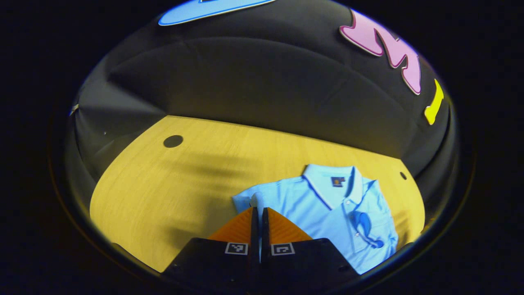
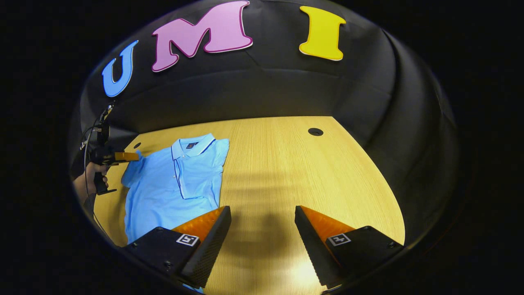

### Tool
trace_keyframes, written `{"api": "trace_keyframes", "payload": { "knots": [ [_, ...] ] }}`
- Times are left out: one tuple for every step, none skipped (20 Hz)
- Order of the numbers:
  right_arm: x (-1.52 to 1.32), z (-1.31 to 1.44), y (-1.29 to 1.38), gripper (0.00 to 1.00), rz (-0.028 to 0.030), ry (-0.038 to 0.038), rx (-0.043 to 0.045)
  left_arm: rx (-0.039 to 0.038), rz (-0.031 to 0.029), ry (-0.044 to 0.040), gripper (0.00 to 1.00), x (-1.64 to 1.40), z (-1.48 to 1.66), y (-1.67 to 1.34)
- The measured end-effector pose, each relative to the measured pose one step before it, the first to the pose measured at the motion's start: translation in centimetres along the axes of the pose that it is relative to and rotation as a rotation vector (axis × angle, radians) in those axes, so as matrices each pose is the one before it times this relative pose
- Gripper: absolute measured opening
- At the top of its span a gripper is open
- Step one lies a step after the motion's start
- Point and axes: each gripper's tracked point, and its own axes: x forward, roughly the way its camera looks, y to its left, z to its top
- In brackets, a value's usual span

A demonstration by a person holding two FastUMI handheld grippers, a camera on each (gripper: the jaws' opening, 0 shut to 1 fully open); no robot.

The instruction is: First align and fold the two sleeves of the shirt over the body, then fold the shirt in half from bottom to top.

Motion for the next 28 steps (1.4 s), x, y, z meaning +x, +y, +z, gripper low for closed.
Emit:
{"api": "trace_keyframes", "payload": {
  "knots": [
    [0.004, -0.043, -0.239, 0.98, -0.00176, 0.00128, 0.00216, -0.01408, -0.02642, -0.00556, 0.06, -0.175, 0.297, -1.329],
    [-0.015, 0.002, -0.253, 0.98, -0.00297, 0.00172, 0.00531, -0.00313, -0.02299, -0.00433, 0.06, -0.225, 0.246, -1.329],
    [-0.093, 0.028, -0.188, 0.98, 0.00003, 0.00166, 0.00701, 0.00692, -0.01725, -0.00198, 0.06, -0.013, -0.095, -1.342],
    [-0.039, 0.035, -0.108, 0.98, 0.00037, 0.00084, 0.00650, 0.01005, -0.02343, 0.00581, 0.06, -0.148, -0.210, -1.426],
    [-0.034, 0.060, -0.029, 0.98, 0.00070, -0.00071, 0.00479, 0.00966, -0.03005, 0.01347, 0.06, -0.111, -0.376, -1.549],
    [-0.021, 0.046, -0.064, 0.99, 0.00047, -0.00113, 0.00165, 0.00877, -0.02415, 0.01001, 0.06, -0.007, -0.294, -1.400],
    [-0.060, 0.029, -0.038, 0.99, 0.00025, -0.00253, -0.00137, 0.00384, -0.01985, 0.00730, 0.06, 0.242, -0.447, -1.222],
    [-0.139, 0.126, -0.058, 0.99, 0.00047, -0.00447, -0.00168, 0.00093, -0.01662, 0.00342, 0.06, 0.011, -0.094, -1.093],
    [-0.119, 0.051, -0.060, 0.99, 0.00041, -0.00314, -0.00015, -0.00045, -0.01456, 0.00402, 0.06, 0.023, -0.278, -0.956],
    [-0.040, 0.057, -0.028, 0.99, 0.00241, -0.00040, 0.00148, 0.00102, -0.01181, 0.00530, 0.06, 0.079, -0.278, -0.888],
    [-0.205, -0.047, -0.069, 0.99, 0.00179, 0.00048, 0.00058, 0.00267, -0.01345, 0.00821, 0.07, 0.137, -0.431, -0.909],
    [-0.023, -0.028, -0.107, 0.99, 0.00021, -0.00035, -0.00124, 0.00398, -0.01015, 0.00821, 0.07, 0.129, -0.360, -0.836],
    [-0.235, -0.039, -0.131, 0.99, -0.00181, 0.00011, -0.00272, 0.00540, -0.01352, 0.00686, 0.08, 0.047, -0.349, -0.853],
    [-0.060, -0.105, -0.164, 0.99, -0.00276, 0.00071, -0.00281, 0.00537, -0.01060, 0.00634, 0.11, -0.436, -0.156, -0.786],
    [-0.124, -0.091, -0.079, 0.99, -0.00171, 0.00146, -0.00229, 0.00150, -0.02153, 0.00771, 0.06, 0.478, -0.491, -0.845],
    [-0.095, -0.045, 0.028, 0.99, 0.00014, 0.00121, -0.00125, 0.00486, -0.01284, 0.00578, 0.22, -0.073, -0.217, -0.646],
    [-0.048, -0.160, 0.115, 0.99, 0.00264, 0.00202, -0.00045, 0.01188, -0.00933, 0.00651, 0.35, -0.183, -0.372, -0.418],
    [-0.505, 0.010, -0.071, 0.99, 0.00645, 0.00839, 0.00504, 0.02465, -0.00119, 0.00814, 0.49, -0.377, -0.210, -0.224],
    [-0.207, -0.155, 0.404, 0.99, 0.01172, 0.00619, 0.01046, 0.03638, 0.01410, 0.00700, 0.63, -0.428, -0.385, 0.319],
    [-0.190, 0.099, 0.403, 1.00, 0.00878, -0.00039, 0.00742, 0.03787, 0.02295, 0.00641, 0.80, -0.999, -0.143, 0.531],
    [-0.353, 0.038, 0.329, 0.99, 0.00703, -0.00198, 0.00118, 0.03849, 0.01886, -0.00121, 0.98, -0.288, -0.231, 0.379],
    [-0.327, -0.054, 0.344, 0.99, 0.00442, 0.00008, -0.00561, 0.03308, 0.01853, -0.00999, 0.98, -1.062, 0.078, 0.447],
    [-0.406, -0.267, 0.375, 0.99, 0.00181, 0.00323, -0.00748, 0.02614, 0.00917, -0.01100, 0.98, -1.195, -0.070, 0.196],
    [-0.447, -0.218, 0.435, 0.99, 0.00116, 0.00326, -0.00501, 0.02427, 0.01596, -0.01289, 0.98, -1.514, -0.121, 0.258],
    [-0.444, -0.313, 0.590, 1.00, 0.00529, 0.00173, -0.00427, 0.02337, 0.01624, -0.01729, 0.97, -1.306, -0.195, 0.252],
    [-0.488, -0.304, 0.660, 1.00, 0.00702, 0.00414, -0.00384, 0.02063, 0.00905, -0.02000, 0.97, -1.689, -0.079, -0.005],
    [-0.509, -0.519, 0.654, 1.00, 0.00614, 0.00687, -0.00364, 0.01459, -0.00036, -0.02078, 0.98, -1.918, -0.136, -0.209],
    [-0.432, -0.494, 0.672, 1.00, 0.00782, 0.00694, -0.00325, 0.00855, -0.01372, -0.02009, 0.97, -1.856, -0.117, -0.452]
  ]
}}
